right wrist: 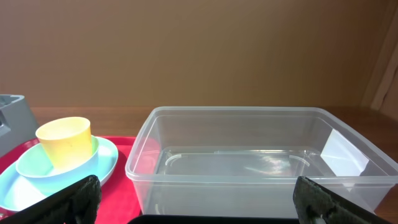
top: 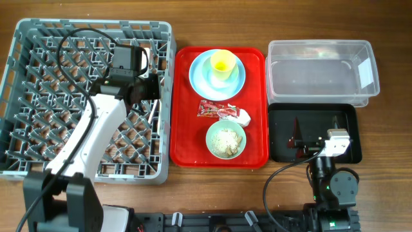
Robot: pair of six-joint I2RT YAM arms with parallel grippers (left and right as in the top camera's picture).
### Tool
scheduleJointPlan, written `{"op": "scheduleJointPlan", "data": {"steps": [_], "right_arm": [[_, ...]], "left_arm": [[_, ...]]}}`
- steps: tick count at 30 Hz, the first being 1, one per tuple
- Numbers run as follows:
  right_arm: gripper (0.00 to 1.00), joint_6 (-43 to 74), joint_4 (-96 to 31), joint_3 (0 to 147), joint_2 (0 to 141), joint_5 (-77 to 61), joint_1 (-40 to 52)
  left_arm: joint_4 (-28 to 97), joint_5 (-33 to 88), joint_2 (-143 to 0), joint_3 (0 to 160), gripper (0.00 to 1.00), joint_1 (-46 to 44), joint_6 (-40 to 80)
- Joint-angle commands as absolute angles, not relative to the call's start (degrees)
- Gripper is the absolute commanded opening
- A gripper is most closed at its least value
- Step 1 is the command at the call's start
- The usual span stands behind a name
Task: Sort waste into correct bins and load items into the dishwasher rack
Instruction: 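Carry the fork with the left gripper over the dish rack, then lower the fork into the rack and open the left gripper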
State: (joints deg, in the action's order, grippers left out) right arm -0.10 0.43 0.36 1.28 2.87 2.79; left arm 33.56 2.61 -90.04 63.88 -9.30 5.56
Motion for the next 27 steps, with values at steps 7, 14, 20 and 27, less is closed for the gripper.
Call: {"op": "scheduleJointPlan", "data": {"steps": [7, 14, 20, 27], "right_arm": [[1.00, -0.4, 0.8, 0.3, 1.2, 3.6, 2.5], [1.00, -0.4, 0.8, 0.3, 1.2, 3.6, 2.5], [1.00, -0.4, 0.8, 0.3, 1.2, 3.6, 2.5], [1.00, -0.4, 0.8, 0.3, 1.2, 3.6, 2.5]], "left_arm": [[30.3, 1.8, -96.2, 64.2, 0.18, -9.9, 3.2], [29.8, 2.2, -96.4, 64.1, 0.18, -9.9, 3.2], [30.2, 4.0, -96.5, 63.9, 0.18, -10.1, 3.2], [30.0, 4.1, -97.6, 63.7, 0.17, -10.4, 3.2]]}}
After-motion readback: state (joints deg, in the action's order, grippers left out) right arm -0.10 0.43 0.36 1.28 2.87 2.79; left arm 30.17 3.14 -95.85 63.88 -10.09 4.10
